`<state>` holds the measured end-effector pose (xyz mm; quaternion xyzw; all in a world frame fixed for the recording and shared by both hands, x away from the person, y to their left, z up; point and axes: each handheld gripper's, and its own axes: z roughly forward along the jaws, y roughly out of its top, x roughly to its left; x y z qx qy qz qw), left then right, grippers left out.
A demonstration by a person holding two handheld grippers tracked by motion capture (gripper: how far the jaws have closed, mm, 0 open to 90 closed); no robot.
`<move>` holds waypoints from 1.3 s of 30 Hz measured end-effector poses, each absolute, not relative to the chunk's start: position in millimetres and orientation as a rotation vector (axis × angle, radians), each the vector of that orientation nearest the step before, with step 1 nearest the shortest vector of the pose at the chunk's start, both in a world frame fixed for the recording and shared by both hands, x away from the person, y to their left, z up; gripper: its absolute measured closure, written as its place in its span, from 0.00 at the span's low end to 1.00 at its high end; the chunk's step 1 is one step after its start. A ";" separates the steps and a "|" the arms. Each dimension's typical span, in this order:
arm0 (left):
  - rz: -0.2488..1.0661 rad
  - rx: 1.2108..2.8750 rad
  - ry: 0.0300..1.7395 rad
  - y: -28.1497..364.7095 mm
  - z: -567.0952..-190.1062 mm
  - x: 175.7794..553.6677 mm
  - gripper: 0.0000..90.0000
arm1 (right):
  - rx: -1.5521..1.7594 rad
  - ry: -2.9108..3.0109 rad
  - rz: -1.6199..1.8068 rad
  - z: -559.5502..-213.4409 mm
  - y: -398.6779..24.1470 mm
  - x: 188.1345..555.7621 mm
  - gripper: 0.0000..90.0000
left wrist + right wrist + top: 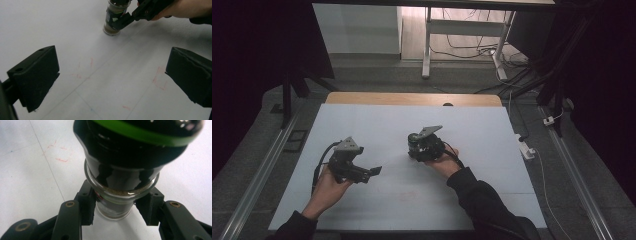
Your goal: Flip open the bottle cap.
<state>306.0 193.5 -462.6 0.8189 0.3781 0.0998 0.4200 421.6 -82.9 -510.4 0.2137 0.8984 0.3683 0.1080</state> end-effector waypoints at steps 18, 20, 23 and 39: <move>0.221 2.066 0.839 165.7 -461.5 346.0 0.00 | 0.636 2.642 1.089 -510.6 -83.2 421.4 0.58; 0.211 2.071 0.822 161.2 -462.5 350.0 0.00 | 0.637 2.643 1.089 -510.7 -83.2 421.4 0.58; 0.209 2.080 0.804 155.0 -464.3 355.3 0.00 | 0.637 2.643 1.089 -510.7 -83.2 421.4 0.58; 0.204 2.141 0.723 127.5 -470.2 376.2 0.21 | 0.637 2.643 1.091 -510.9 -83.4 421.4 0.58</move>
